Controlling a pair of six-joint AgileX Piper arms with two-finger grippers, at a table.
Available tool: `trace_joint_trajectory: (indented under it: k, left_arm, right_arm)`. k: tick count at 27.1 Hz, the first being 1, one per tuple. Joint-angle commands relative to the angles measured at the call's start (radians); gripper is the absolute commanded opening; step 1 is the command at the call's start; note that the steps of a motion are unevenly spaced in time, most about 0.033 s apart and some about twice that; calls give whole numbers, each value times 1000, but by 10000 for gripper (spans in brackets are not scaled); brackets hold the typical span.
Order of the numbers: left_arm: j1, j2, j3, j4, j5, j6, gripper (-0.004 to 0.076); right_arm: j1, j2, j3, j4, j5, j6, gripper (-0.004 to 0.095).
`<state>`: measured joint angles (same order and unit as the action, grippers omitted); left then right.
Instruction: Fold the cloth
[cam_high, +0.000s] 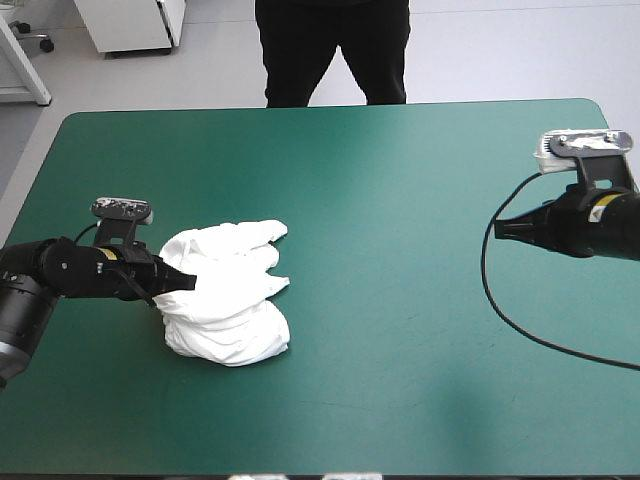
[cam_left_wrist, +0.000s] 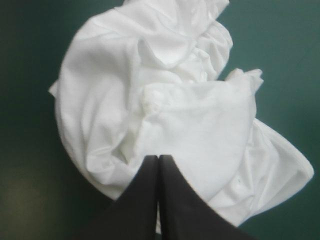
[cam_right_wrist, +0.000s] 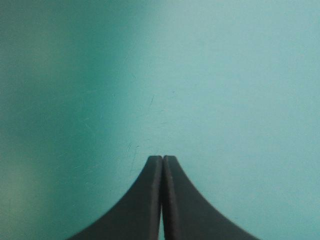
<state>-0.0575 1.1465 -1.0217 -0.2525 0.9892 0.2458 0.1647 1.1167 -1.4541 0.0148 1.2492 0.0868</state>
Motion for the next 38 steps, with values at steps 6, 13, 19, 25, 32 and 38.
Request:
trace_joint_trajectory:
  k: [6, 13, 19, 25, 32, 38]
  left_arm:
    - [0, 114, -234, -40, 41, 192, 397]
    - [-2, 221, -234, -40, 85, 112, 639]
    - [-75, 317, -234, 7, 55, 112, 610]
    - [-191, 447, -234, 167, 11, -23, 581]
    - [-200, 589, -234, 140, 23, -45, 581]
    - [-200, 638, -232, 109, 33, -45, 322]
  right_arm:
    - [-7, -57, -25, -1, 0, 7, -17]
    - [-7, -49, -25, -1, 0, 7, -17]
    - [-7, -49, -25, -6, -2, 7, -17]
    - [-7, -49, -25, -6, -2, 7, -17]
    - [-7, -49, -25, 1, -2, 7, -17]
    - [-7, -49, -25, -15, -2, 7, -17]
